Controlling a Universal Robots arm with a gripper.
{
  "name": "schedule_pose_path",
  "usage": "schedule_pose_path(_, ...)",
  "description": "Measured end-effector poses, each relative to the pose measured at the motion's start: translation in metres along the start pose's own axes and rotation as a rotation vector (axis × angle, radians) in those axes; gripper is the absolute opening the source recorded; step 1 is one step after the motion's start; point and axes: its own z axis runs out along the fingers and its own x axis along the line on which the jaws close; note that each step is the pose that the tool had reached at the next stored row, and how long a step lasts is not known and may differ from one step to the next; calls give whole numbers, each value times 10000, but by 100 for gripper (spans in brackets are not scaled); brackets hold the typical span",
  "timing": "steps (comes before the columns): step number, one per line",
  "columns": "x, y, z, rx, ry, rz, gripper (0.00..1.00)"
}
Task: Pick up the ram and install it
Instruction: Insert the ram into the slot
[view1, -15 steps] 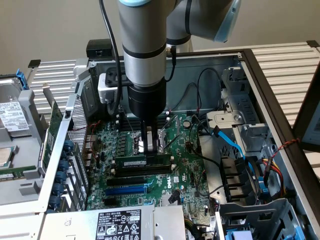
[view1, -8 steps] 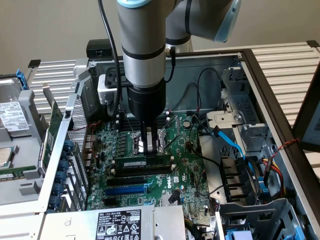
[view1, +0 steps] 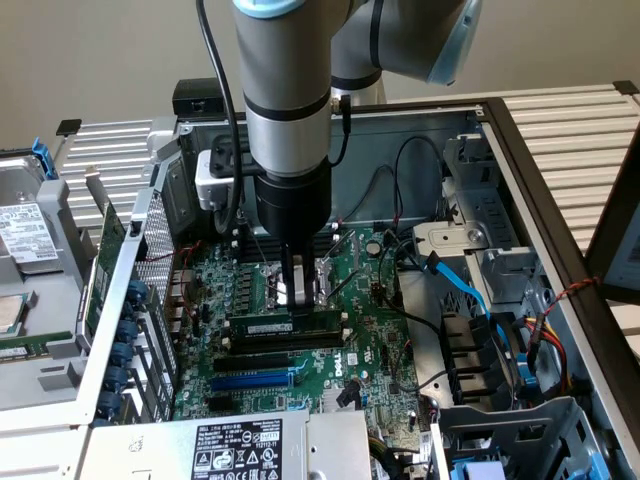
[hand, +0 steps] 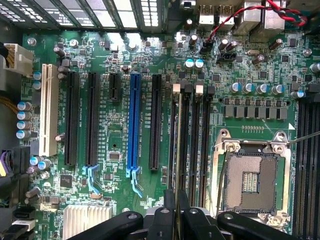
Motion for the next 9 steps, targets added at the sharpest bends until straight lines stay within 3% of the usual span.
schedule_pose_path(9,7,0,6,-2,2,0,14)
